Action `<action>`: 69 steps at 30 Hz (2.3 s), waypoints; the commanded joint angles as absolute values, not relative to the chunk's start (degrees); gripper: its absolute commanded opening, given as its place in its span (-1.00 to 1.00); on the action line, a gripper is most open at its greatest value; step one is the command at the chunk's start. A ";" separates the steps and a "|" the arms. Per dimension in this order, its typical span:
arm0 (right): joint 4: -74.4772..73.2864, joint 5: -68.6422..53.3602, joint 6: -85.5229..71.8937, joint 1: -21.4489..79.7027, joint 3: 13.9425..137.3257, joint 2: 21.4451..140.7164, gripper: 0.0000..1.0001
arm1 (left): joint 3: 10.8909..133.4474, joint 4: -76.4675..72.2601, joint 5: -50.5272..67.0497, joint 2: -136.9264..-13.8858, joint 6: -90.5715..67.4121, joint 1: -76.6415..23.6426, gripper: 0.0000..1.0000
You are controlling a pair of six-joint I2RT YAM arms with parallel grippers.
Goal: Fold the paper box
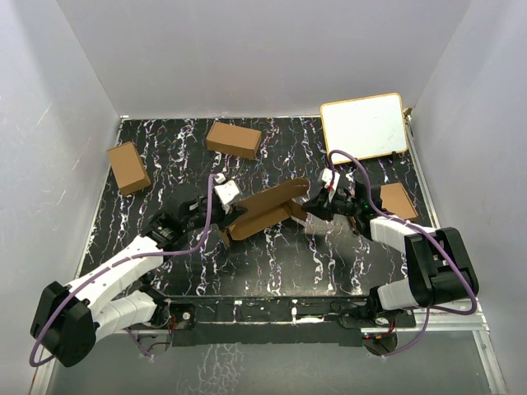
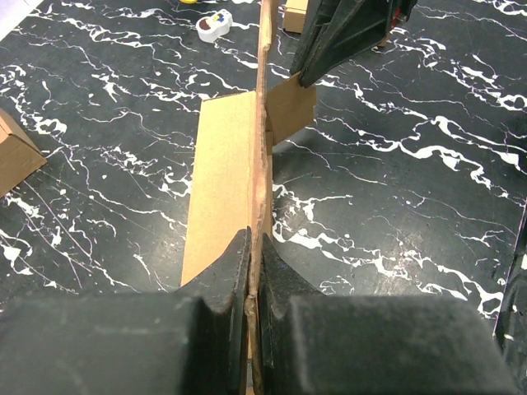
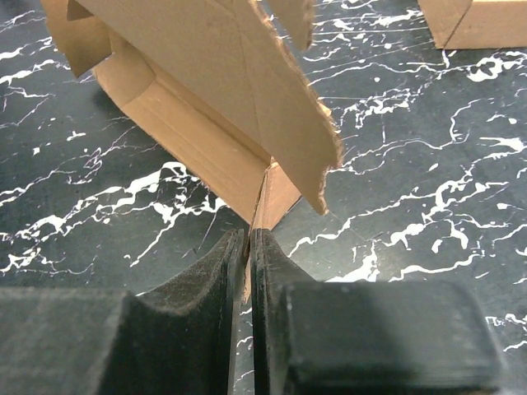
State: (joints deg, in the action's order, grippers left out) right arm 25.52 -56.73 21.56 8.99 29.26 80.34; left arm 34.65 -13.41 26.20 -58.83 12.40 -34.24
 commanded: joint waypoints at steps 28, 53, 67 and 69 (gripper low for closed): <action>5.05 -63.64 28.67 -3.85 50.42 84.80 -0.02 | 34.00 -9.05 31.75 -58.48 17.40 -34.26 -1.00; -14.04 -69.62 46.74 8.27 55.51 98.00 -0.43 | 33.44 -11.34 31.42 -57.68 16.11 -34.21 -1.00; 11.22 -64.41 29.21 8.96 44.84 92.36 -0.18 | 32.59 -13.87 32.82 -57.26 13.91 -34.19 -1.00; 15.19 -62.62 24.83 8.96 44.09 92.45 -0.17 | 32.59 -13.80 33.02 -57.45 13.74 -34.19 -1.00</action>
